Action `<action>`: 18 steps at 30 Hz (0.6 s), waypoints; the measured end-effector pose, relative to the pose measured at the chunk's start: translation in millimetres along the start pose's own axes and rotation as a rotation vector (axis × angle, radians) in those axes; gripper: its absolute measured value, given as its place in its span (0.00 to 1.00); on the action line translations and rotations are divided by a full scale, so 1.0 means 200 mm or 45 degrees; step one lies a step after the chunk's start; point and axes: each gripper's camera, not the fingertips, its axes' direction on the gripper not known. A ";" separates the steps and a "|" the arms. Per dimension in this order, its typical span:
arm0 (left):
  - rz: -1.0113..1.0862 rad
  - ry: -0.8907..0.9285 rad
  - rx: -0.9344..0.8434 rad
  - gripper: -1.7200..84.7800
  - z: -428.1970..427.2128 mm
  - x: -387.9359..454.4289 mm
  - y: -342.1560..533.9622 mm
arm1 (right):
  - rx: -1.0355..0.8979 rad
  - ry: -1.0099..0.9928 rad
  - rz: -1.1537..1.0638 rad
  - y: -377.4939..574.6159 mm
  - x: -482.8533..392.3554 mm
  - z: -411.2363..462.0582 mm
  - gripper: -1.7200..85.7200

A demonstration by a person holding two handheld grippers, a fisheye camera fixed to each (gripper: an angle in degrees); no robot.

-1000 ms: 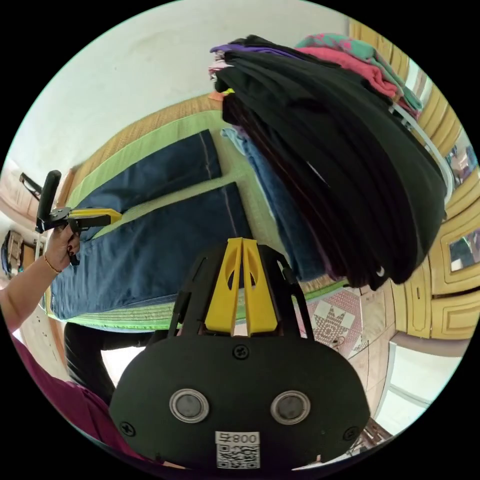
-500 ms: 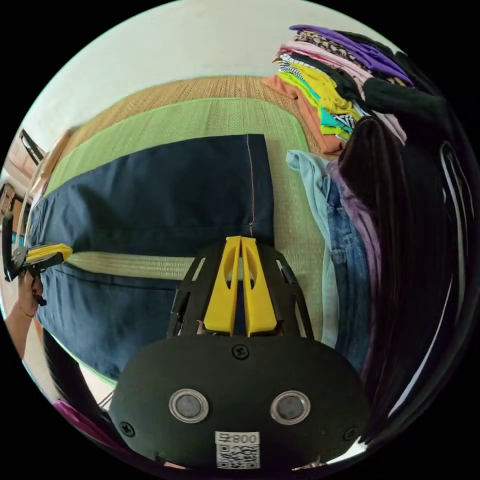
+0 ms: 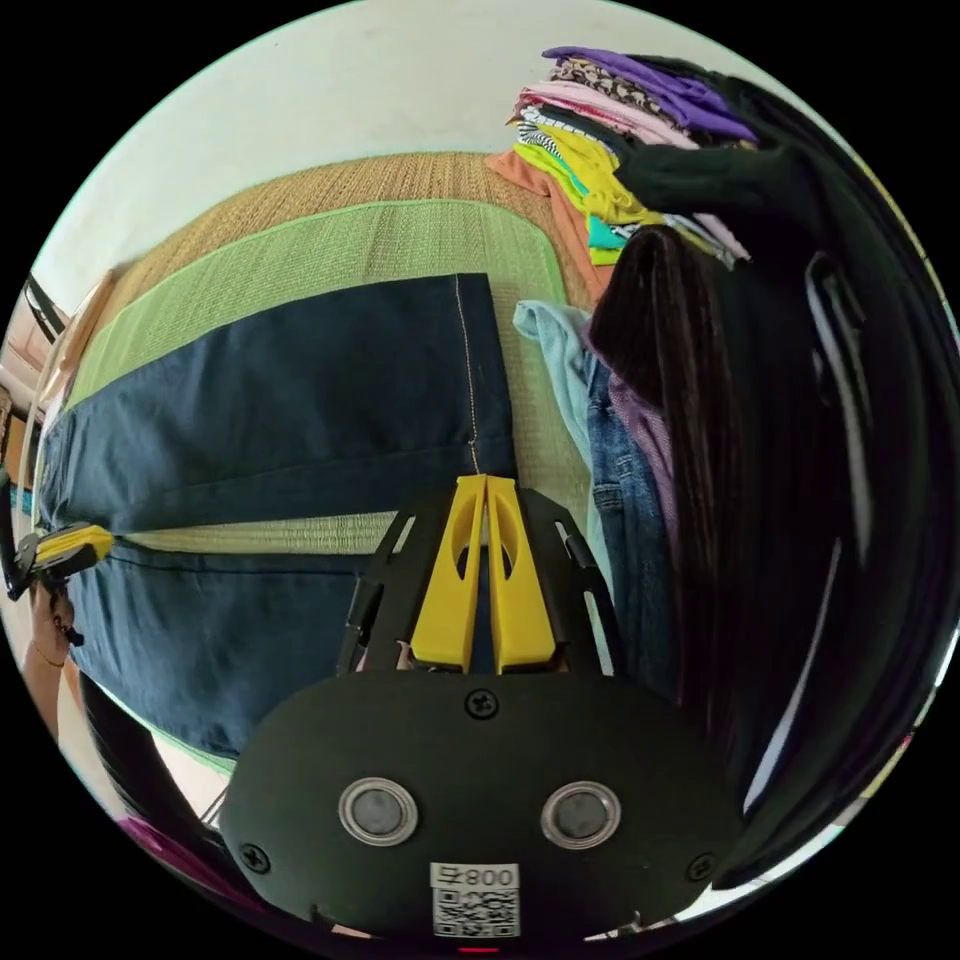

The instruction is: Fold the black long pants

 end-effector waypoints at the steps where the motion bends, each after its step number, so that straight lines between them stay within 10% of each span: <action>1: -0.009 -0.002 0.013 0.02 -0.05 -0.03 0.05 | 0.011 0.006 -0.007 0.01 -0.06 -0.04 0.02; 18: -0.892 -0.348 0.289 0.02 -1.49 -1.47 2.17 | 0.058 -0.597 -0.765 0.11 -2.22 -0.45 0.02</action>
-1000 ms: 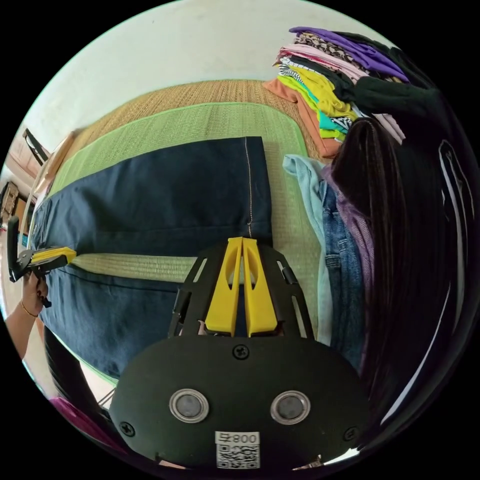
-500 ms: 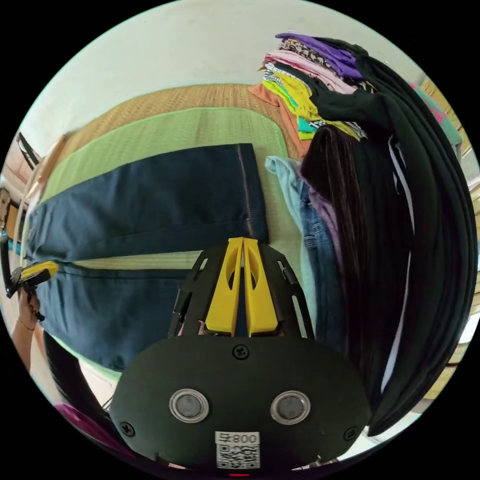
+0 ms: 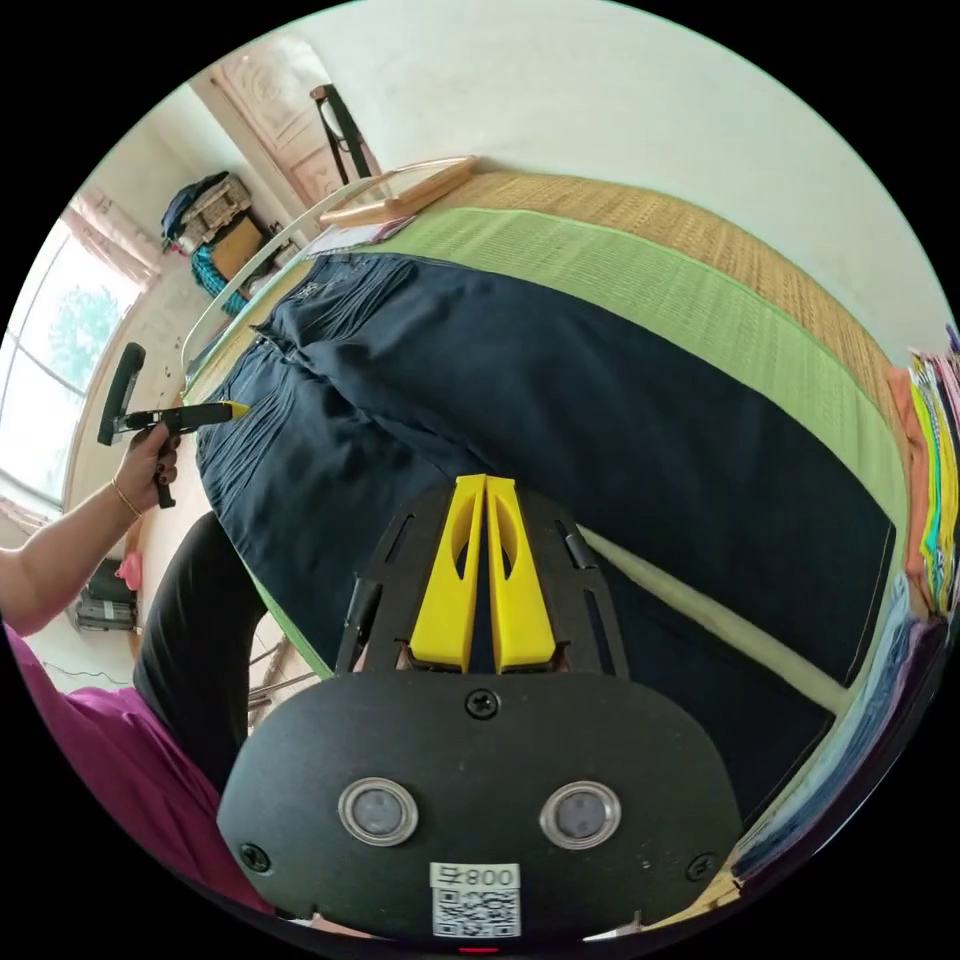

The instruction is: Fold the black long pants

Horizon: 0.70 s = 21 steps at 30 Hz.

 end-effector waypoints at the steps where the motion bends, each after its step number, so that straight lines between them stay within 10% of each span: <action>1: -0.022 -0.014 -0.003 0.02 -0.01 -0.08 0.01 | -0.013 0.005 -0.014 -0.09 -0.08 0.05 0.02; 21: -0.040 0.057 0.272 0.02 -0.64 -1.46 0.08 | 0.003 0.003 -0.276 -0.93 -1.27 0.24 0.08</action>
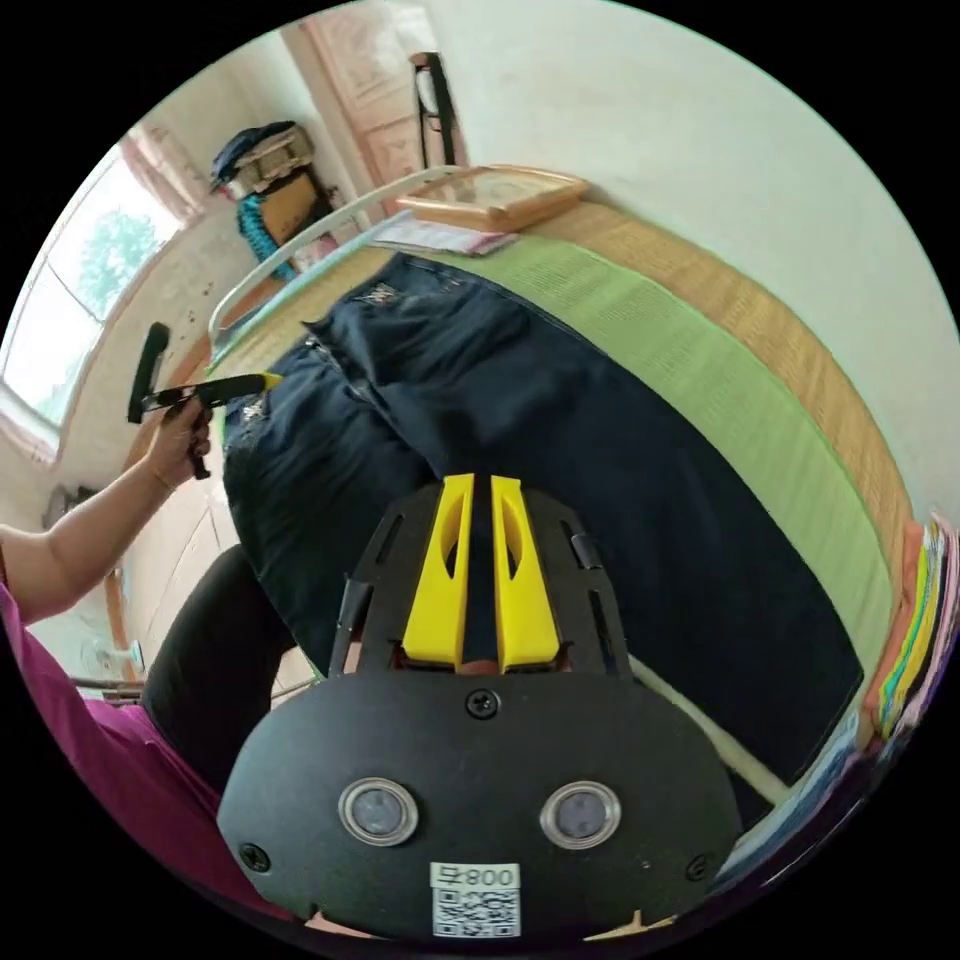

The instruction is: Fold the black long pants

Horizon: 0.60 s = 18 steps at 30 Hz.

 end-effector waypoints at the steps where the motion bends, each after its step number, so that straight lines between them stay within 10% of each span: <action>1: -0.005 -0.007 0.001 0.02 0.00 -0.04 -0.02 | 0.019 -0.041 -0.088 -0.14 -0.16 0.04 0.09; 18: 0.008 0.008 -0.017 0.02 -0.16 -0.62 -0.01 | -0.109 0.091 -0.562 -1.17 -1.39 0.83 0.05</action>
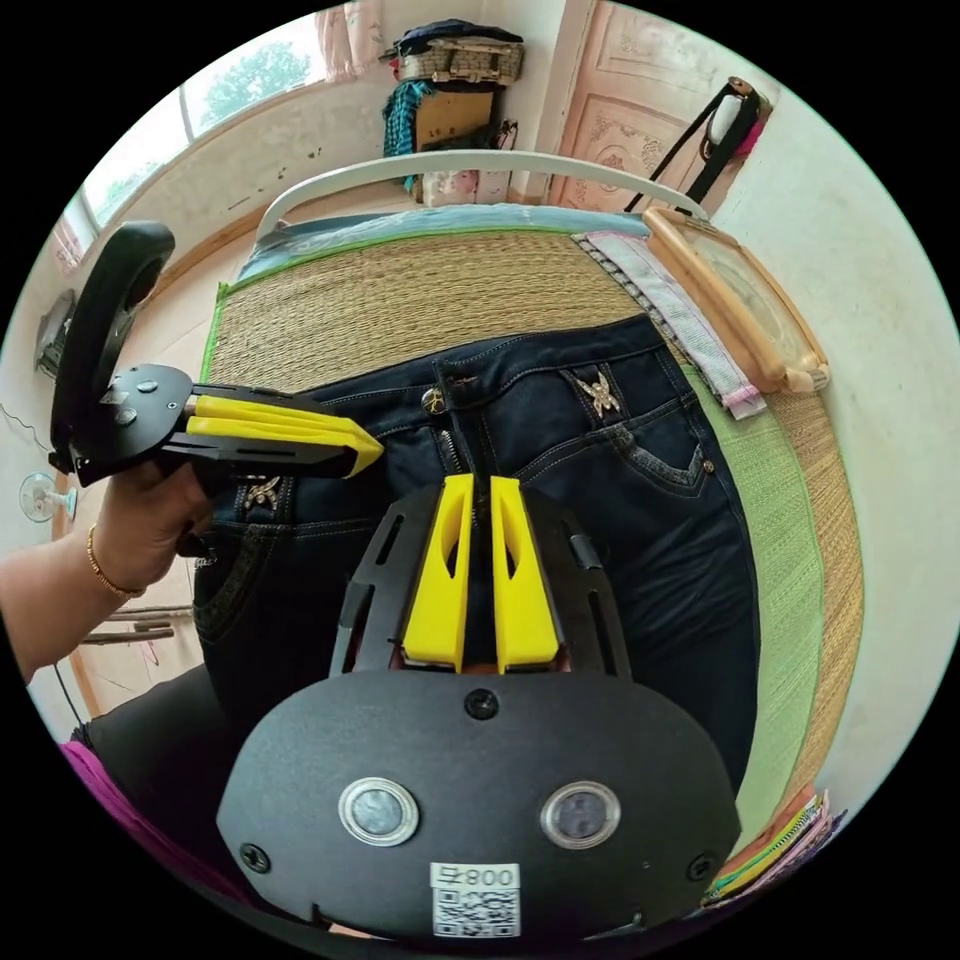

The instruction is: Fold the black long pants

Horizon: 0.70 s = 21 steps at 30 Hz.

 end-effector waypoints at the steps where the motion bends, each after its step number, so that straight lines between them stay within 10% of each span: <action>1: -0.001 0.003 0.001 0.02 -0.01 -0.02 0.00 | 0.020 -0.038 0.024 -0.01 0.02 -0.02 0.05; 21: 0.026 0.154 0.164 0.02 -0.15 -0.27 -0.08 | 0.045 -0.116 -0.032 -0.15 -0.19 0.12 0.04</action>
